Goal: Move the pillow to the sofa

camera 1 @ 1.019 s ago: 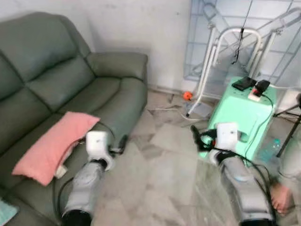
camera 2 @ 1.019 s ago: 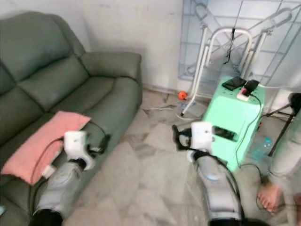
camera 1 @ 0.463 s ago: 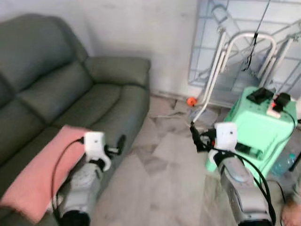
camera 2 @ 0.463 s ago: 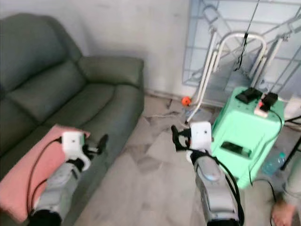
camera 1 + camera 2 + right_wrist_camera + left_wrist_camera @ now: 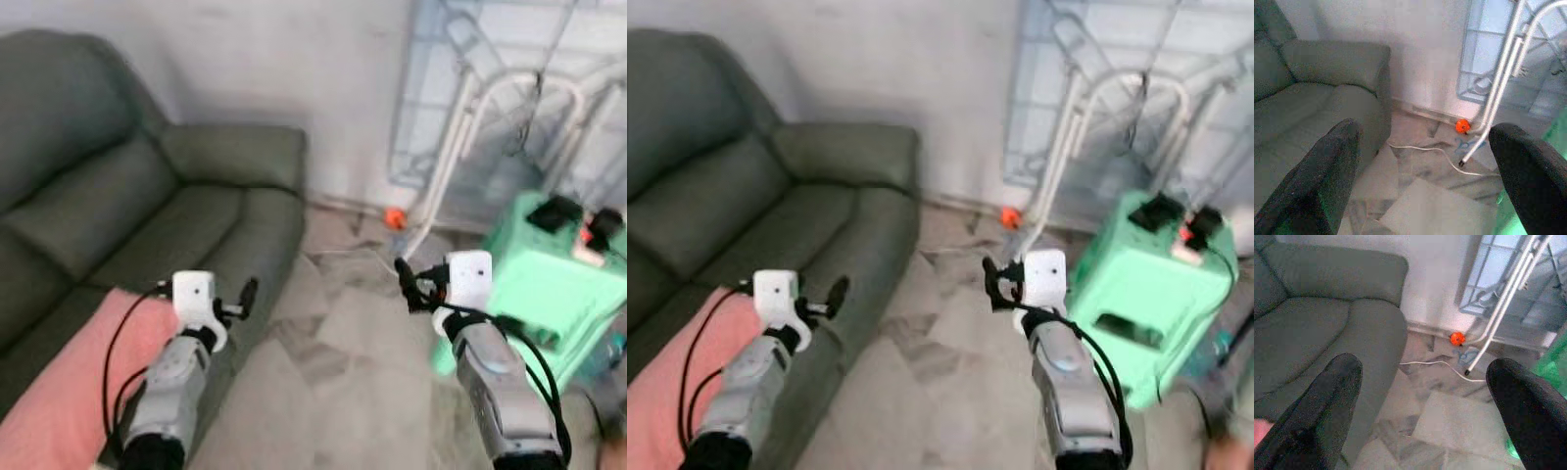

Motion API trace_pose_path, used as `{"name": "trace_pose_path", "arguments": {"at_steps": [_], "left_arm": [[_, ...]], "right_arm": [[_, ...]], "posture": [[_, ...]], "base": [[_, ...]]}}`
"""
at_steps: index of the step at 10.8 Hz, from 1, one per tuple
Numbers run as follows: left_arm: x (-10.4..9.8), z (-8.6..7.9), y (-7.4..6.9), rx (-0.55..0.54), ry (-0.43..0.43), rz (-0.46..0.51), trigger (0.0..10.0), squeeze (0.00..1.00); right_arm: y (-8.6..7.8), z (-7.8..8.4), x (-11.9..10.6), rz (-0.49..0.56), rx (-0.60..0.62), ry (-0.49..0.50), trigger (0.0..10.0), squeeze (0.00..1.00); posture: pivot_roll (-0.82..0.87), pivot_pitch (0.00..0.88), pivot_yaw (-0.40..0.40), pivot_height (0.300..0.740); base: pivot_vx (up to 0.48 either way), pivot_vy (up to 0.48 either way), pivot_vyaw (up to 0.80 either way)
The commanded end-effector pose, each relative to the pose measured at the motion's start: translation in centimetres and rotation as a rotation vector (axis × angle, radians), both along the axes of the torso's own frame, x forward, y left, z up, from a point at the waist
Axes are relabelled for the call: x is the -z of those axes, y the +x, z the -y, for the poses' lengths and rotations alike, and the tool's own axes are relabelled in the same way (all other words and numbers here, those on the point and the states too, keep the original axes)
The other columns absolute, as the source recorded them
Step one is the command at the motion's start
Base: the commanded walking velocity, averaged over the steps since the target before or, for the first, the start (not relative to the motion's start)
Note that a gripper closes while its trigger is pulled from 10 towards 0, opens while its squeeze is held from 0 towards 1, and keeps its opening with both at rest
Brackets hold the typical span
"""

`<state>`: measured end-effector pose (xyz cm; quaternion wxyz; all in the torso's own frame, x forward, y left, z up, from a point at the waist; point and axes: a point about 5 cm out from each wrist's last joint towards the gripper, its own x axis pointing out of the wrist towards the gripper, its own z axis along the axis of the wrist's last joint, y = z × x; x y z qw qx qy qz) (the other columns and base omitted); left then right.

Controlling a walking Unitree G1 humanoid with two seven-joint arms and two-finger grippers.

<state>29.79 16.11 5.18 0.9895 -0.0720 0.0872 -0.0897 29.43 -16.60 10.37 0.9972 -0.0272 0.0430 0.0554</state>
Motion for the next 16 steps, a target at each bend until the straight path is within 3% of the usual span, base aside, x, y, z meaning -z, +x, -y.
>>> {"name": "trace_pose_path", "arguments": {"at_steps": [1,8,16], "left_arm": [[-0.07,0.75,0.13,0.022,-0.002,-0.001,10.0,0.00],[-0.19,0.93,0.00,0.047,-0.005,0.012,10.0,0.00],[-0.20,1.15,0.02,0.062,-0.009,0.012,10.0,0.00]], "right_arm": [[0.02,0.74,-0.12,-0.001,0.018,-0.004,10.0,0.00],[-0.08,0.65,-0.02,0.000,0.021,0.000,10.0,0.00],[-0.28,0.58,0.26,-0.007,0.016,-0.008,10.0,0.00]], "posture": [[-0.29,0.000,0.036,0.740],[-0.29,0.000,0.042,0.740],[-0.29,0.004,0.045,0.740]], "base": [[0.000,0.000,-0.80],[0.044,0.000,-0.80],[0.429,0.000,0.00]]}}
